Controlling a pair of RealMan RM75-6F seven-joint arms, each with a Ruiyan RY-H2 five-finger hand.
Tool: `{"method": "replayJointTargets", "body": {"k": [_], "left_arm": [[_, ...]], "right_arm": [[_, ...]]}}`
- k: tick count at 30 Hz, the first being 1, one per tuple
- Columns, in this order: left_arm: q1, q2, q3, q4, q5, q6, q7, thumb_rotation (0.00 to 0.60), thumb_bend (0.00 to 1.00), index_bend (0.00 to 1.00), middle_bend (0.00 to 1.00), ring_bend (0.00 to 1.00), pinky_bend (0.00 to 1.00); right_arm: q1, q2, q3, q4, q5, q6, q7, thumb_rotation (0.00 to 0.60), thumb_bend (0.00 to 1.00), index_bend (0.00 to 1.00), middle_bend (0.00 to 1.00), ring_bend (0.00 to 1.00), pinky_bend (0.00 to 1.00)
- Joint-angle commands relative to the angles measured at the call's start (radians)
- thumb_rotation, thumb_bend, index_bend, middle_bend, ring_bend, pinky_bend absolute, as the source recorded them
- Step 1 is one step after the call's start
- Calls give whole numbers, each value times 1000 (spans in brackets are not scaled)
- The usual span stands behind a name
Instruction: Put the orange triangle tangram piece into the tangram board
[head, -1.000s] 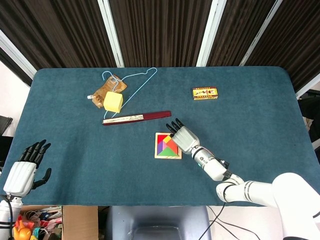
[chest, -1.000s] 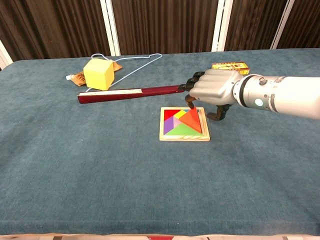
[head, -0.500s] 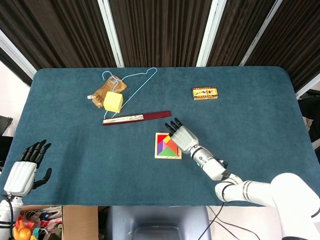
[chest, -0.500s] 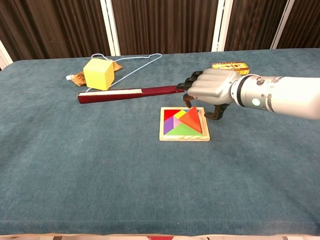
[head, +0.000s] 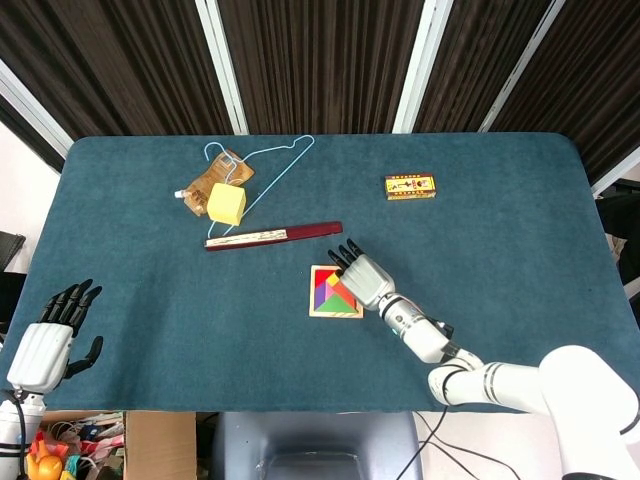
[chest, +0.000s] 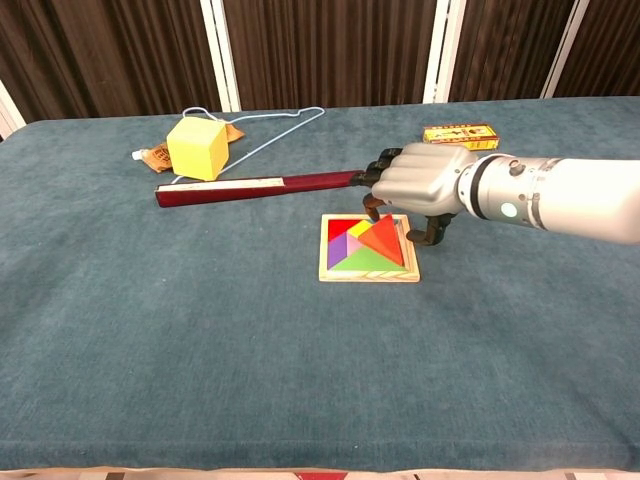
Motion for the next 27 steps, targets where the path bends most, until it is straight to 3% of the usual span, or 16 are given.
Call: {"method": "replayJointTargets", "body": {"k": [1,21,27], "left_arm": [[0,0,0,0,0,-1,0,600,477,0,0,0,131],[0,0,2,-3,4,1,2,600,477,0,0,0,131],[-1,-1,1,-1,1,-2,4,600,477,0,0,0,131]], "right_arm": [[-2,4,-3,-5,2,5,-8,600,547,414,0,0,0],[-6,17,-20,-19,20,17,-43,600,546,422,0,0,0],[-16,43,-11,-59,-18,37,1,600,546,370,0,0,0]]}}
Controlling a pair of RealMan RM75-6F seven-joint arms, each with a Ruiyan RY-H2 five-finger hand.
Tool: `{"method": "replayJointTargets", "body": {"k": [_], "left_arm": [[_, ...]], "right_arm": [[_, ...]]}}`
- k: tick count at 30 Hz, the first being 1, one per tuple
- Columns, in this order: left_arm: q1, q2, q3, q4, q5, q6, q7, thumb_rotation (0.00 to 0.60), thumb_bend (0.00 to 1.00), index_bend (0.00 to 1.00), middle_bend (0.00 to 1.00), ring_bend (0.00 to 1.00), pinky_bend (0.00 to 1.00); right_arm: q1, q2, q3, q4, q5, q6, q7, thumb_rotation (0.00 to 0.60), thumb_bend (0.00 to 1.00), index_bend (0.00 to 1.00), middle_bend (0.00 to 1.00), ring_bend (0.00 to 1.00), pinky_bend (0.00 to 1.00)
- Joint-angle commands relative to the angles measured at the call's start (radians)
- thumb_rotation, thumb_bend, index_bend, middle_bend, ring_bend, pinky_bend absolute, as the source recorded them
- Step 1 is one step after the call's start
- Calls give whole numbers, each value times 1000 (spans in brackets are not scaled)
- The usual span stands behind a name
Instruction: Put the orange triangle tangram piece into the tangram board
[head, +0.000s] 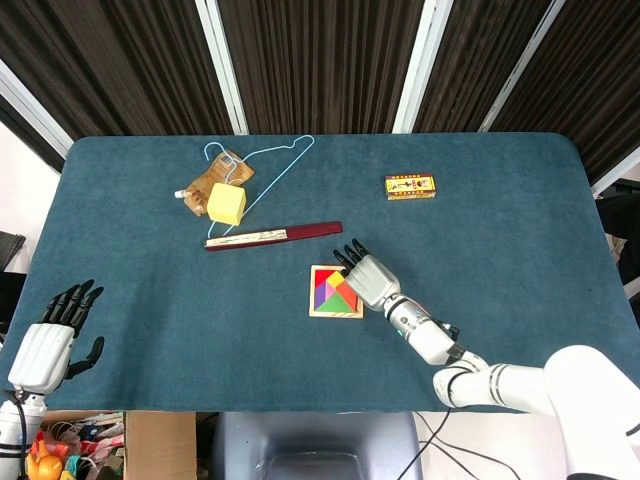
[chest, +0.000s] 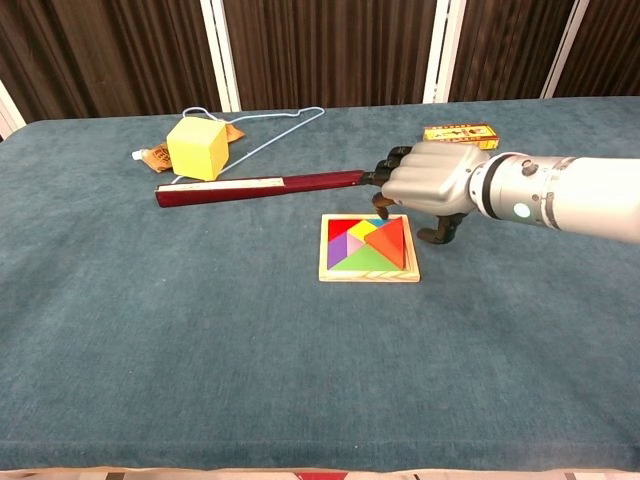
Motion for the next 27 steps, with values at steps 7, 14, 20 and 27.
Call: {"method": "replayJointTargets", "body": {"k": [7,14,20,27], "left_arm": [[-3,-2,-1,0,-3,-6,1,600,477,0,0,0,132],[-6,-5,2,-3,3,-10,9,600,477,0,0,0,132],[-6,-3,2,-1,2,-9,3,600,477,0,0,0,132],[-1,3,3,0,8,4,-11,600,476,0,0,0,133]], "right_arm": [[-51,123,-32,-180,-203,73,130,600,546,353,0,0,0],[-69,142,-63,-215,-282,80,149,600,546,354,0,0,0],[-71,105,-63,-196,-281,43,135,600,546,361,0,0,0],[-72,75,-53,-177,-266,20,115,600,546,361,0,0,0]]}}
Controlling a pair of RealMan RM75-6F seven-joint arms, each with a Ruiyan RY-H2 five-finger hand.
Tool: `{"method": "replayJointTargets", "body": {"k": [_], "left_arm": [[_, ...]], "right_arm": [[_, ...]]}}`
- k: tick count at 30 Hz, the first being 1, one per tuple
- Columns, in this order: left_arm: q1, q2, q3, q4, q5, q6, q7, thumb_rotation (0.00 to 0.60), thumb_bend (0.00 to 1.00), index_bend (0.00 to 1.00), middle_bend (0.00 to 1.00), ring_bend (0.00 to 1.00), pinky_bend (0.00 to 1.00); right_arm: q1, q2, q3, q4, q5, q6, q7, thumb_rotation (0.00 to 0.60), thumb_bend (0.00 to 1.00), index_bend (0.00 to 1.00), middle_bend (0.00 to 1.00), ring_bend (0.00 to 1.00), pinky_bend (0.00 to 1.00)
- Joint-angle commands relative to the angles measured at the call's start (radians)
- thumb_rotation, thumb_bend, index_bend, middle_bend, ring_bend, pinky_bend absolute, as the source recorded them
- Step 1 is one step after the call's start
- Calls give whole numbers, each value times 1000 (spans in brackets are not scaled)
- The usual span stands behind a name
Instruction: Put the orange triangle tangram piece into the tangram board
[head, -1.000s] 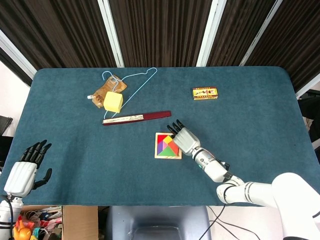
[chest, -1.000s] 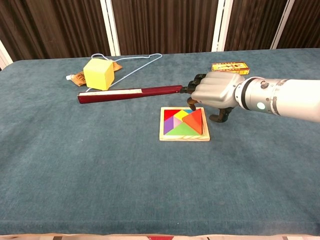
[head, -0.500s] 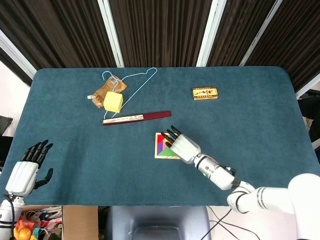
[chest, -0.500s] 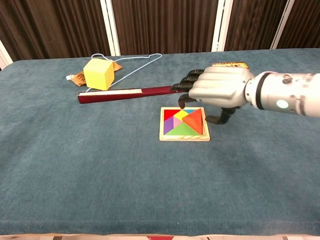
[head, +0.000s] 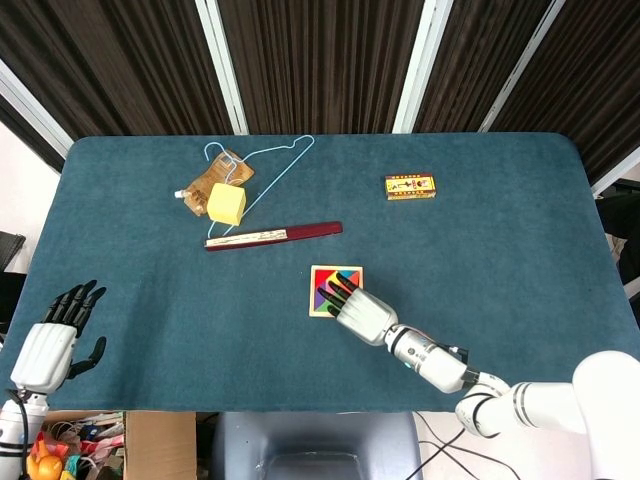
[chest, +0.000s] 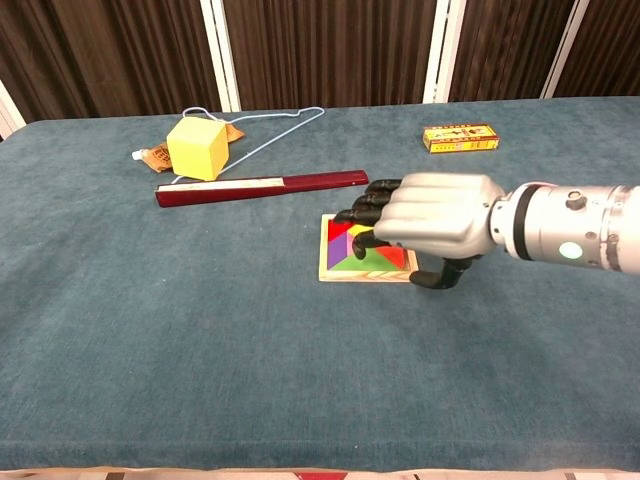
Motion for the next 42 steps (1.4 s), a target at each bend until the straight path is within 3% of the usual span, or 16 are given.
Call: {"method": "replayJointTargets", "body": {"k": [1,42], "left_arm": [[3,4,0,-1,3,7,-5,600,476,0,0,0,133],[2,2,0,-5,-1,0,5,600,478,0,0,0,135]], "right_arm": [[-1,-7,6,5,4,-4,-6,600,546,361,0,0,0],[-29,8,16,26,61,-13,-73,600,546,389,0,0,0]]}}
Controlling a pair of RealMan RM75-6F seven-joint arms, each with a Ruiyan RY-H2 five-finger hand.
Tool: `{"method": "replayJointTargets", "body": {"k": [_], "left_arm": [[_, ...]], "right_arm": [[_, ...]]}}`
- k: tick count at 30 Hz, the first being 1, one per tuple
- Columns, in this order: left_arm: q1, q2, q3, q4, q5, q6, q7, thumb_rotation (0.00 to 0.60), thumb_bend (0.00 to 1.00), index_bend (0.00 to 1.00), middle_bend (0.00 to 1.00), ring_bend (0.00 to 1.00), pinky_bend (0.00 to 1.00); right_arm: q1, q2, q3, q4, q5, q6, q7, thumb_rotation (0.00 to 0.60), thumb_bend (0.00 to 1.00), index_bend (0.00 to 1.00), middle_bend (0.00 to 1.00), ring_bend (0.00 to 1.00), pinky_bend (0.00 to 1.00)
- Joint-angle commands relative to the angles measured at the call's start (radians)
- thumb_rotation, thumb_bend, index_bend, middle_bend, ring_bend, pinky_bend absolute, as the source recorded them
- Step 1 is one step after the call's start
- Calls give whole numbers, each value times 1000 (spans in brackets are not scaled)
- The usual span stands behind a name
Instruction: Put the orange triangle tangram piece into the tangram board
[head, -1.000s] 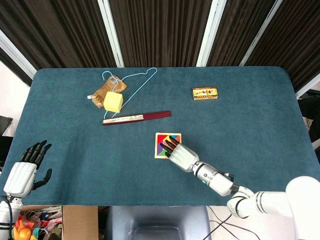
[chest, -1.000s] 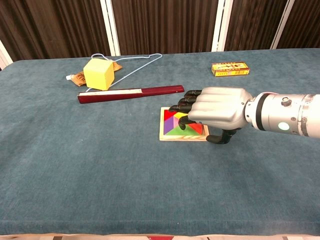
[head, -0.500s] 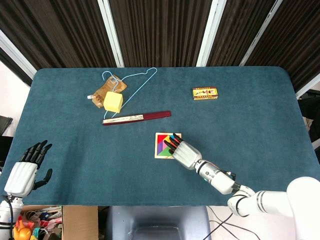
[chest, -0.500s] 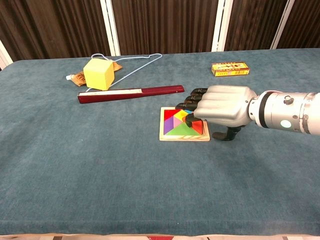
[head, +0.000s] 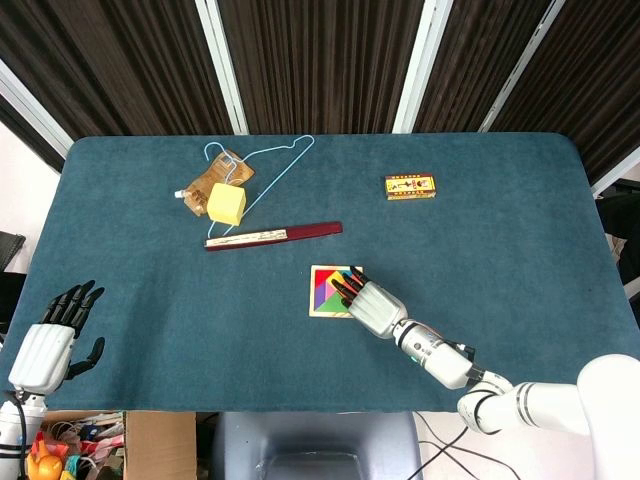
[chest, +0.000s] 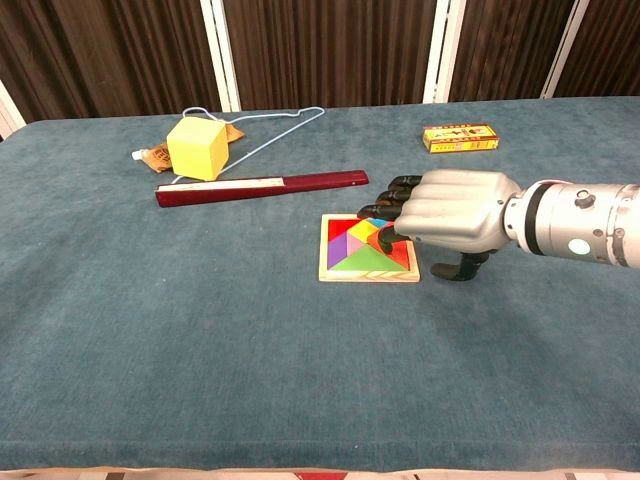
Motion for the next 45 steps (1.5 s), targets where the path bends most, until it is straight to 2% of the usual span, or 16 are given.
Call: {"method": "replayJointTargets", "body": {"k": [1,7,12,25,45], "left_arm": [[-1,-1,0,0,0,-1,2,600,479,0,0,0,135],[-4,-2,-2,-2,-5,-8,6,600,478,0,0,0,135],[-5,-5,1,-1,-2,-11,11,600,478,0,0,0,135],[-6,-5,-1,-1,-10,-15,14,600,479,0,0,0,135],[-4,-3,0,-2,-9,-12,13,600,478,0,0,0,135]], "right_arm": [[-3,3,1,-3,-4,2,10,600,546,387,0,0,0],[-22,18,24,-3,-28,48,58,600,546,349,0,0,0],[-12,16,56,16,6,22,93,600,546,320,0,0,0],[17,-57,62,102,79,-23,34,600,546,321,0,0,0],[29,-54,44,106,122,-33,1,600,546,332,0,0,0]]}}
